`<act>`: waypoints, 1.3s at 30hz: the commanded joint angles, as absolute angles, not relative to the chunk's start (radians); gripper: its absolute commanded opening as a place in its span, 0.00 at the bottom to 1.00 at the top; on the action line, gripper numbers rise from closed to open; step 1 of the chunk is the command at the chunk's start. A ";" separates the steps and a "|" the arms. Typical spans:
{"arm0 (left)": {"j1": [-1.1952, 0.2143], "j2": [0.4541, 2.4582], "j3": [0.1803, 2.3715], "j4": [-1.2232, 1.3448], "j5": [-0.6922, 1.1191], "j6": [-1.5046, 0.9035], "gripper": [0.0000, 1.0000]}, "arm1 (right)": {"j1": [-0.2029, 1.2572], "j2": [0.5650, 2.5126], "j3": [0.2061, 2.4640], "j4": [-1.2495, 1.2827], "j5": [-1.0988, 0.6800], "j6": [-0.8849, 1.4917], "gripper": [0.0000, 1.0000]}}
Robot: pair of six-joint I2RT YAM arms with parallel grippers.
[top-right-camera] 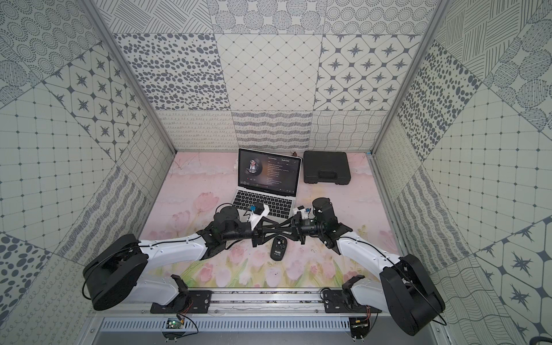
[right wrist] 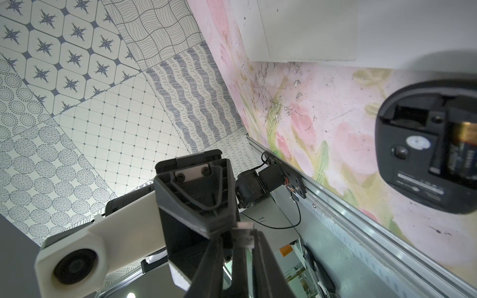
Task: Remove the wireless mouse receiver from the laptop
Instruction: Pick up the USB plug from the mouse.
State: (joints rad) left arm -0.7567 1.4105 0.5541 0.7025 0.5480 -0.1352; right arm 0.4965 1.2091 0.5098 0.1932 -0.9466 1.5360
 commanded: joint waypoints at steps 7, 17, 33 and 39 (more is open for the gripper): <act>-0.755 1.401 0.573 0.714 0.716 -0.157 0.26 | 0.499 1.190 0.535 0.259 -0.938 1.554 0.16; -0.755 1.357 0.558 0.669 0.669 -0.144 0.37 | 0.498 1.177 0.535 0.259 -0.936 1.564 0.16; -0.720 1.419 0.644 0.561 0.668 -0.182 0.00 | 0.497 1.212 0.570 0.295 -0.924 1.565 0.46; -0.681 1.434 0.653 0.560 0.672 -0.224 0.00 | 0.452 1.139 0.620 0.013 -0.883 1.384 0.58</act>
State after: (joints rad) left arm -0.7040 1.4242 0.6380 0.5564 0.6121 -0.1707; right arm 0.4786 1.1893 0.5797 0.1360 -0.9207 1.5066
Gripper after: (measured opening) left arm 0.074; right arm 0.577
